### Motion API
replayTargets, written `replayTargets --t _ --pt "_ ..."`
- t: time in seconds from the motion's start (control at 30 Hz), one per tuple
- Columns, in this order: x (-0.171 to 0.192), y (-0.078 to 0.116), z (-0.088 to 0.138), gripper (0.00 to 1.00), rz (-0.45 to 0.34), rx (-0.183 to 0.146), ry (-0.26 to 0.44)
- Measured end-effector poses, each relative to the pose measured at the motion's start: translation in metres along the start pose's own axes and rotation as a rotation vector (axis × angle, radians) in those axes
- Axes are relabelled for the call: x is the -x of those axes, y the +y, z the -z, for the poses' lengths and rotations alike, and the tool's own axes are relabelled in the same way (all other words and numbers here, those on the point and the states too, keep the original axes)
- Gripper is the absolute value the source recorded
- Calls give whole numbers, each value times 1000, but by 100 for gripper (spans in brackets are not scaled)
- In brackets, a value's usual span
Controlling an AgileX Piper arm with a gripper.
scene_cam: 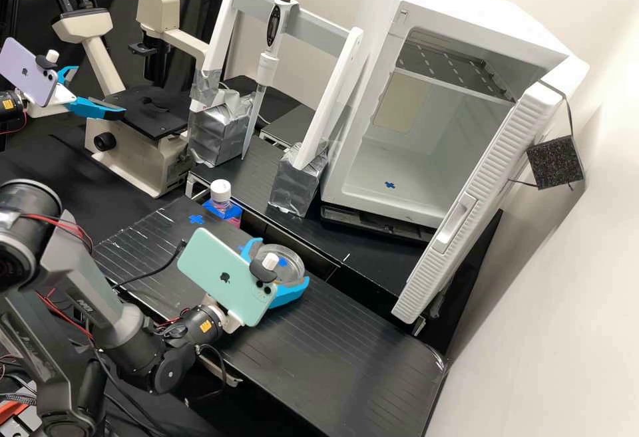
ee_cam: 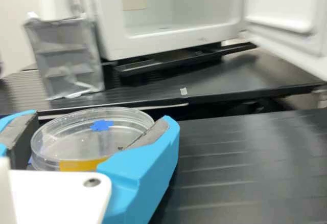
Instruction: Move the petri dish to the incubator
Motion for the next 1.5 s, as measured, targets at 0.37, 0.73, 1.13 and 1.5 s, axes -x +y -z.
replayTargets --t 0.37,0.73,1.13,1.5 --pt "7 7 20 0 -82 70 60" --pt "-50 26 40 0 -221 54 79" --pt "-163 62 48 0 -321 81 -8" --pt "-268 78 35 0 -279 50 -20"
